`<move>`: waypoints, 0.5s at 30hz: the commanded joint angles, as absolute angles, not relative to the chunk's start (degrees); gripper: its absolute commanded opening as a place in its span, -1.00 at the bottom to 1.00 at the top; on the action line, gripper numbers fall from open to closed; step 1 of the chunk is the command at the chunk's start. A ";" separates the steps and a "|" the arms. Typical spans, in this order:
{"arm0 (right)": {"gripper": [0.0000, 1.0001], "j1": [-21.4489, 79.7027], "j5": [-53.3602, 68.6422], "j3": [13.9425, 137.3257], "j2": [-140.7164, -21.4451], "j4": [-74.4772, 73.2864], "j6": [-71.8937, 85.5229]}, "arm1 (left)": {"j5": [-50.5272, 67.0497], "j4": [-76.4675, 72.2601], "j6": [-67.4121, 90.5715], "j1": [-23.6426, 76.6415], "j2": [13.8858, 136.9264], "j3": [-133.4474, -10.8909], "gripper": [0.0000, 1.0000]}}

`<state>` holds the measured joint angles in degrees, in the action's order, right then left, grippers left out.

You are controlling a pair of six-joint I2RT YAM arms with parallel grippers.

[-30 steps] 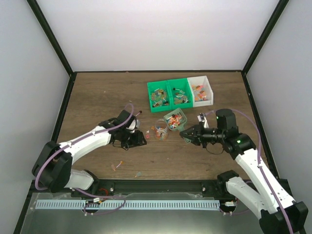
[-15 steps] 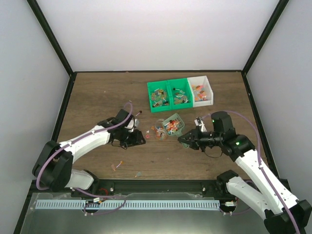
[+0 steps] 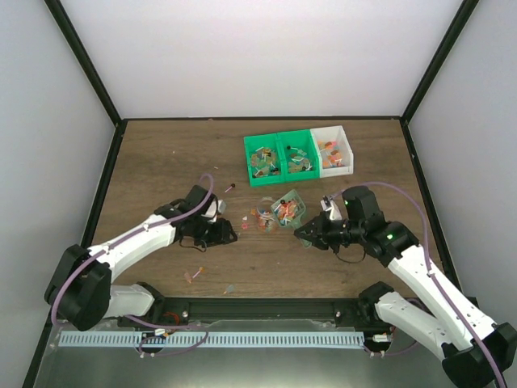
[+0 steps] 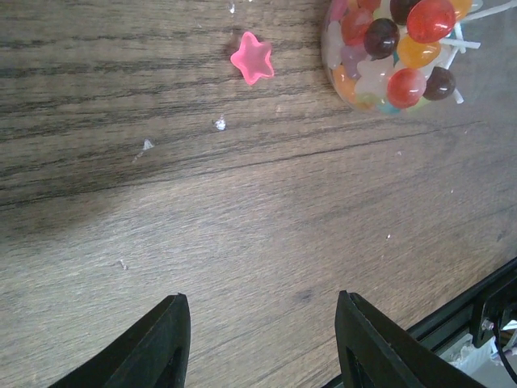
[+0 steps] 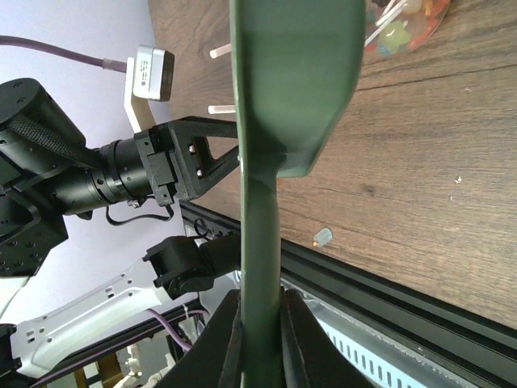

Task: Pack the candies
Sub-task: Place the fake candies in the packing bottle.

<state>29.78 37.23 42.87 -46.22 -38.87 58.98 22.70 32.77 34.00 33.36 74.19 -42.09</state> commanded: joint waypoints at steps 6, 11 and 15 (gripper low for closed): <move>-0.99 30.41 34.33 48.50 -48.28 -43.31 54.99 | 22.03 33.01 33.49 33.04 72.61 -40.63 0.02; -0.99 30.44 34.36 49.68 -49.49 -45.03 53.85 | 21.88 32.56 33.62 33.05 72.77 -40.69 0.02; -0.99 30.41 34.23 50.55 -50.04 -46.21 53.30 | 22.06 31.90 34.14 32.90 72.85 -40.27 0.02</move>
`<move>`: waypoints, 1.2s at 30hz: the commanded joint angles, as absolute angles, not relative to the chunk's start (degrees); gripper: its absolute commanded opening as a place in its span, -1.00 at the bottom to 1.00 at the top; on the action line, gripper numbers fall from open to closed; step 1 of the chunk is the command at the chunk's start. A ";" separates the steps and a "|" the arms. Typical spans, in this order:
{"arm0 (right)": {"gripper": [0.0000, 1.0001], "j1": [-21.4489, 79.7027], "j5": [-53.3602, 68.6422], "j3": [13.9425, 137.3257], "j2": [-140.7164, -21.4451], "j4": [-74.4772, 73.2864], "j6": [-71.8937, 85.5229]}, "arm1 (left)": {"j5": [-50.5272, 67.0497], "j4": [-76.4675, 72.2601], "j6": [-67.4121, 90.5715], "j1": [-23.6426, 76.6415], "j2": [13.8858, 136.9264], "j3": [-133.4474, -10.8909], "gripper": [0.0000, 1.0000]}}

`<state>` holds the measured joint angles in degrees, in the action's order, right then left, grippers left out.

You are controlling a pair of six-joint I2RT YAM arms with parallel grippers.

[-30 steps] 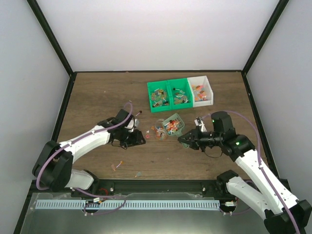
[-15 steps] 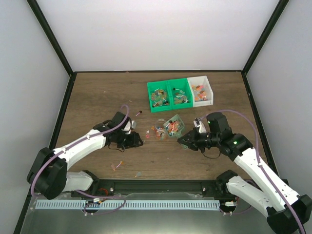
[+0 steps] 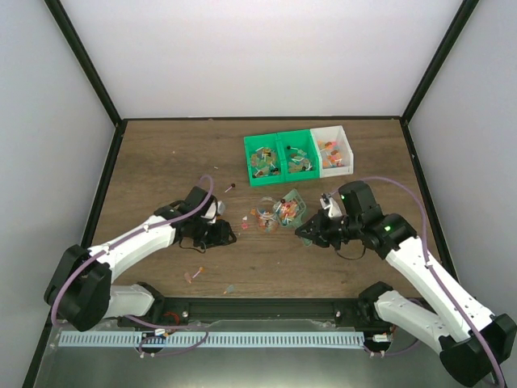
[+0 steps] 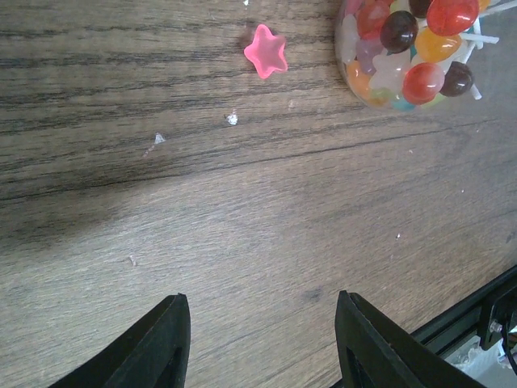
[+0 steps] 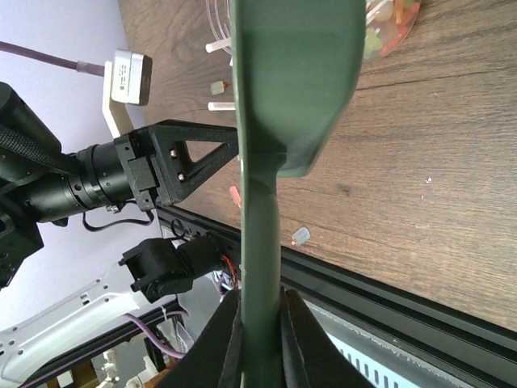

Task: Pack the candies
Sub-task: Place the fake candies in the packing bottle.

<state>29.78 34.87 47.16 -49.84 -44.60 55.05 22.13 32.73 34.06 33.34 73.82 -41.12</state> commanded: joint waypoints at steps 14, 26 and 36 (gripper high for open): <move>-0.99 31.05 33.83 53.92 -52.59 -49.51 50.81 | 22.48 30.59 34.72 32.96 73.45 -39.86 0.01; -0.99 37.44 29.50 55.45 -55.27 -49.80 53.65 | 23.03 30.13 34.88 32.91 73.23 -39.29 0.01; -0.99 37.44 27.99 56.78 -54.51 -52.38 54.08 | 23.03 30.49 34.72 32.83 72.47 -38.74 0.01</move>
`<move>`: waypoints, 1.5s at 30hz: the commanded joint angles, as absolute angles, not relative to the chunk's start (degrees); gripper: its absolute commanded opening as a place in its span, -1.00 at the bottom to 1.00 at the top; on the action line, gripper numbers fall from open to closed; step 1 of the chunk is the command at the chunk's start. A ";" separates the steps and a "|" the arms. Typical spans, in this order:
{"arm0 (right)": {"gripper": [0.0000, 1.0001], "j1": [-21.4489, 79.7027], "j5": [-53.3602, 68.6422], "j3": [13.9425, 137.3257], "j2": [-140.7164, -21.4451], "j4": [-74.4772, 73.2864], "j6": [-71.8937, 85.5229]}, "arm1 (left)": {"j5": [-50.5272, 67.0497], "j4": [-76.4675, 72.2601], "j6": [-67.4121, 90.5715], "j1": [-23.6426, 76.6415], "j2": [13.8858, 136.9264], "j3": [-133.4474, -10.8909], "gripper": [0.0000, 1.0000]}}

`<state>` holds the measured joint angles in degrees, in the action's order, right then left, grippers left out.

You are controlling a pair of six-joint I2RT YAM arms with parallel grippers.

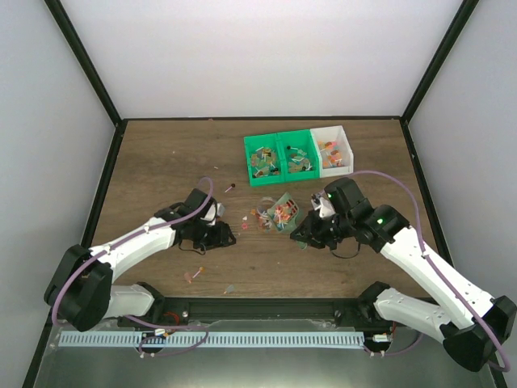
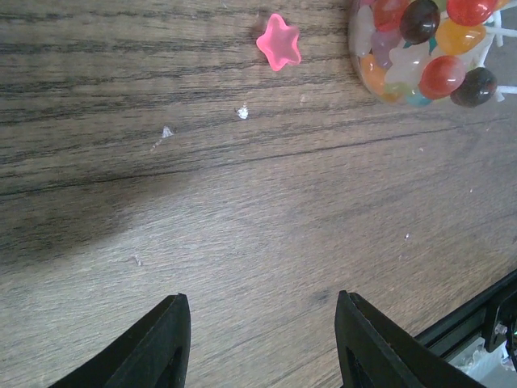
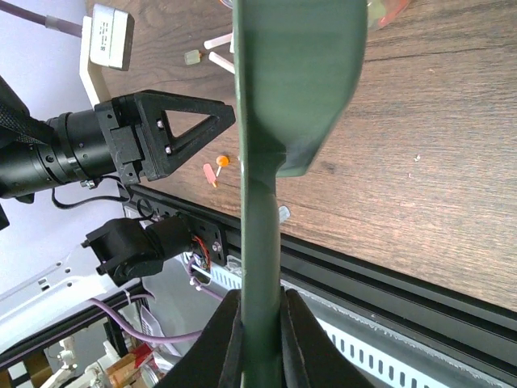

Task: Pack the candies
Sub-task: Place the fake candies in the packing bottle.

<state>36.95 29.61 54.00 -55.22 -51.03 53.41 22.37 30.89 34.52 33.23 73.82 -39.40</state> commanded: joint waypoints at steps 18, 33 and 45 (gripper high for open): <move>-0.99 37.44 25.30 62.50 -57.06 -58.90 52.96 | 23.10 29.44 35.15 32.87 72.34 -37.44 0.01; -0.99 37.44 25.35 63.99 -58.88 -59.05 52.57 | 23.37 29.32 34.41 32.54 72.31 -37.23 0.01; -0.99 37.44 25.33 66.04 -61.17 -58.47 51.56 | 23.62 29.27 34.11 32.26 72.59 -36.78 0.01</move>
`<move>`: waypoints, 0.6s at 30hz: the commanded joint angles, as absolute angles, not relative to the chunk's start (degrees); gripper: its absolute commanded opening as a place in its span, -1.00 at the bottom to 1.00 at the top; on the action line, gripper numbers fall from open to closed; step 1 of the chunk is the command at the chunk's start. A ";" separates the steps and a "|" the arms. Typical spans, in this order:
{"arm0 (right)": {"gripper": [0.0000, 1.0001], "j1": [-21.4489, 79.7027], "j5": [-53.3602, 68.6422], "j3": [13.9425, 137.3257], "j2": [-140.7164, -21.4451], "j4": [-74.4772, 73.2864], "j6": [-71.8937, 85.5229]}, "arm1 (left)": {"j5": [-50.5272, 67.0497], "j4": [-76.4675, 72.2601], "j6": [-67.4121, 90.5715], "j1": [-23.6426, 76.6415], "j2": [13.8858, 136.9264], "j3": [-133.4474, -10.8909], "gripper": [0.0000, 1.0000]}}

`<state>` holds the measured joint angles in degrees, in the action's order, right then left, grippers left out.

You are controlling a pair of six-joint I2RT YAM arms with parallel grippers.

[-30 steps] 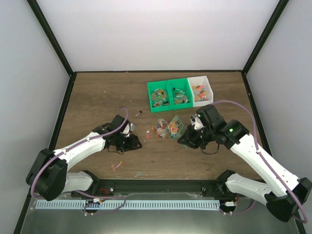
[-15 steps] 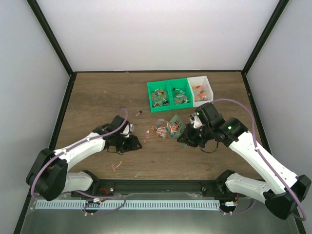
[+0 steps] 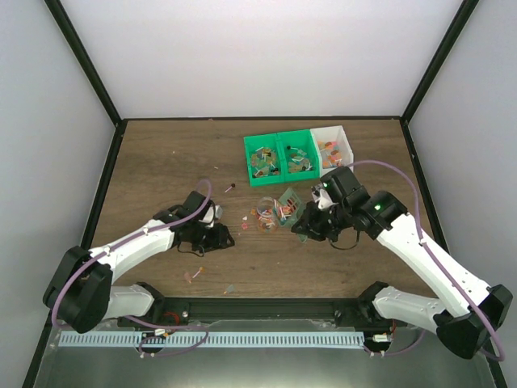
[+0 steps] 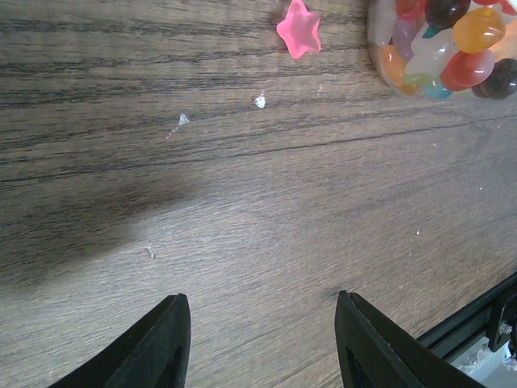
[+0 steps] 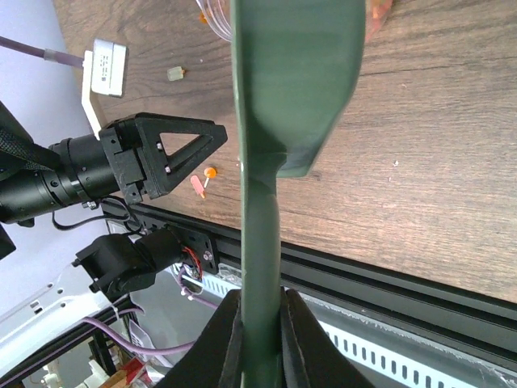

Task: Pack the candies
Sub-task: Place the fake candies in the packing bottle.

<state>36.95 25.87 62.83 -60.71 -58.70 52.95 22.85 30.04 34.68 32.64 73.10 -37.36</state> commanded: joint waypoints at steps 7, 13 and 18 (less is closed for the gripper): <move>-0.99 37.52 25.79 66.06 -63.26 -58.36 50.25 | 23.56 29.68 33.66 31.99 73.00 -37.03 0.01; -0.99 37.53 25.88 66.76 -63.73 -59.11 49.84 | 23.47 29.13 33.83 31.75 73.28 -36.74 0.01; -0.99 38.67 25.09 69.54 -64.06 -61.22 49.98 | 23.68 28.41 33.97 31.64 73.73 -36.43 0.01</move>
